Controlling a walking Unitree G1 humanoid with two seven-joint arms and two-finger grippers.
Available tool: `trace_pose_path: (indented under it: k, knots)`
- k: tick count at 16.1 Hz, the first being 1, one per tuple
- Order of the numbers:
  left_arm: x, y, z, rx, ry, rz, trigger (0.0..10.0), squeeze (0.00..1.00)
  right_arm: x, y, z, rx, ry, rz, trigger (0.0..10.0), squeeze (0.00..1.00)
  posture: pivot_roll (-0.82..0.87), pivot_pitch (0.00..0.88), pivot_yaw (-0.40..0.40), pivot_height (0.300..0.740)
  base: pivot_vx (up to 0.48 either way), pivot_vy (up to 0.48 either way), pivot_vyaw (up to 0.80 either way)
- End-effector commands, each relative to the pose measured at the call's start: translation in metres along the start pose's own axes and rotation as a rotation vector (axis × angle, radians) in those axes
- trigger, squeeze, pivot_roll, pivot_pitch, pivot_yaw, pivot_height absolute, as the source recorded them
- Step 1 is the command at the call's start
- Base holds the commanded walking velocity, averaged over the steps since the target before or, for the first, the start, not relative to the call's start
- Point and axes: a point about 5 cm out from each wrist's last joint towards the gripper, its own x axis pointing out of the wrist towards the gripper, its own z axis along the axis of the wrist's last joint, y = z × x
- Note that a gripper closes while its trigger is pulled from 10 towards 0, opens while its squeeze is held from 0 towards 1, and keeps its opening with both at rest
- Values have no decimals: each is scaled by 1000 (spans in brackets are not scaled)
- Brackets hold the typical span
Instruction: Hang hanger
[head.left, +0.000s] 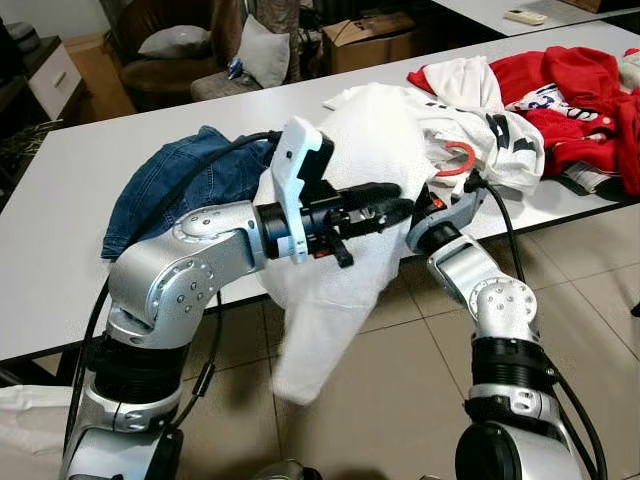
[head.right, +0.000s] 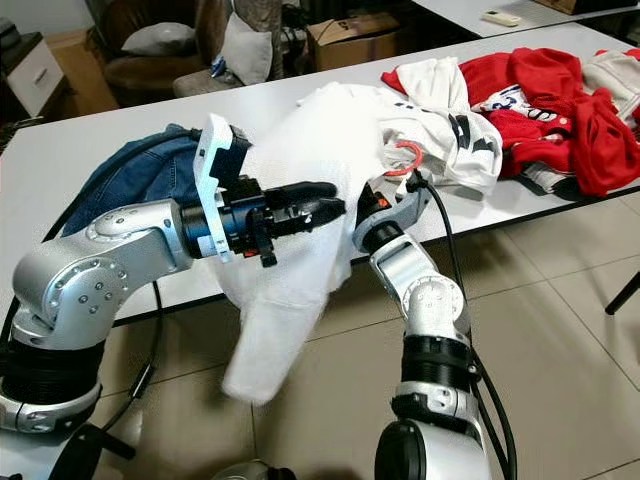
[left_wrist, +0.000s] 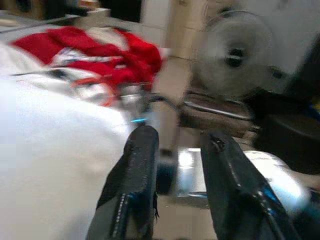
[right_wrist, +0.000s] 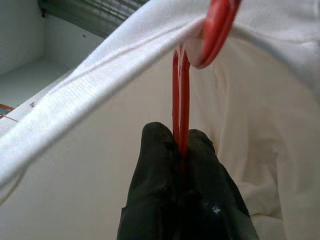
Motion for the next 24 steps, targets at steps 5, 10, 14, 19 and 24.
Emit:
trace_pose_path:
  k: [5, 10, 14, 19, 24]
  knots:
    - [-44, 67, -12, 119, -86, 543, 10000, 906, -26, 16, -1, -65, 34, 185, 10000, 0, -73, 0, 102, 740, 0, 0, 0]
    - [-36, 62, -56, 76, -46, 547, 10000, 0, -51, 23, -13, -111, 107, 272, 10000, 0, -95, 0, 117, 740, 0, 0, 556]
    - [-67, 57, -80, 16, -66, 651, 10000, 0, -78, 28, -11, -165, 152, 325, 10000, 0, -97, 0, 104, 740, 0, 0, 763]
    - [-93, 41, -94, 34, -50, 705, 10000, 0, -101, 27, -14, -259, 252, 329, 10000, 0, -87, 0, 78, 740, 0, 0, 760]
    - [-93, 28, -105, 54, -1, 708, 10000, 0, -110, 25, -17, -287, 300, 328, 10000, 0, -81, 0, 71, 740, 0, 0, 761]
